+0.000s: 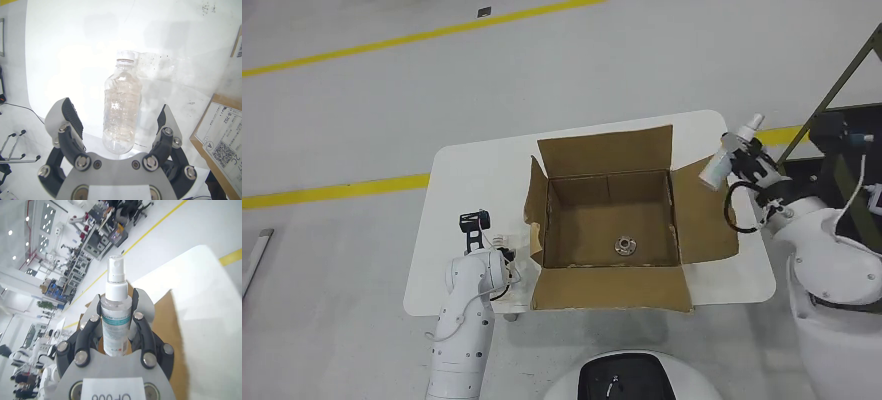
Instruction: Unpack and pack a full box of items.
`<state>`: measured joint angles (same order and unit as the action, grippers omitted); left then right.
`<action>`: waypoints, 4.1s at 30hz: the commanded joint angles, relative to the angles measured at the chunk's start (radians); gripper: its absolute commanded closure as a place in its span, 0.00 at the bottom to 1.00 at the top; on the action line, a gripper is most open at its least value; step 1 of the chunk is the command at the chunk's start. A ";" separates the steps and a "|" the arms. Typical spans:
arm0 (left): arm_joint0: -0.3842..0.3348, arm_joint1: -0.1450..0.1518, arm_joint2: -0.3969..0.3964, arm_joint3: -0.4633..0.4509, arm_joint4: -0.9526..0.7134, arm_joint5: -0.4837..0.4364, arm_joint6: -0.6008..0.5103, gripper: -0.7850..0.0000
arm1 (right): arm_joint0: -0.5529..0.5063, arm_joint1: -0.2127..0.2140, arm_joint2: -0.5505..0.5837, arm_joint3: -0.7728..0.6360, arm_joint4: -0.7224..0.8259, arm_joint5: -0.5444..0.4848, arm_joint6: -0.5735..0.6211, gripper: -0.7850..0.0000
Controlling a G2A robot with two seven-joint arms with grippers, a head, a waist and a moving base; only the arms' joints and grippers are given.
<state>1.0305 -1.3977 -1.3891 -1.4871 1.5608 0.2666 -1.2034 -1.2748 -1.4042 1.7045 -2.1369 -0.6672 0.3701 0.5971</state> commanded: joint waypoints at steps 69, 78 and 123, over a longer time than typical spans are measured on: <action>0.000 0.000 0.000 0.000 0.000 0.000 0.000 0.00 | -0.060 0.054 0.044 0.176 -0.433 0.032 0.283 0.30; 0.000 0.000 0.000 0.000 0.000 0.000 0.000 0.00 | -0.103 0.037 0.115 -0.112 -0.091 0.009 0.041 1.00; 0.000 0.000 0.000 0.000 0.000 0.000 0.000 0.00 | 0.390 -0.029 -0.750 0.639 -0.680 -0.072 0.480 1.00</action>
<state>1.0305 -1.3977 -1.3891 -1.4871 1.5608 0.2666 -1.2034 -0.8882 -1.4308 0.9591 -1.5046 -1.3473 0.3019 1.0743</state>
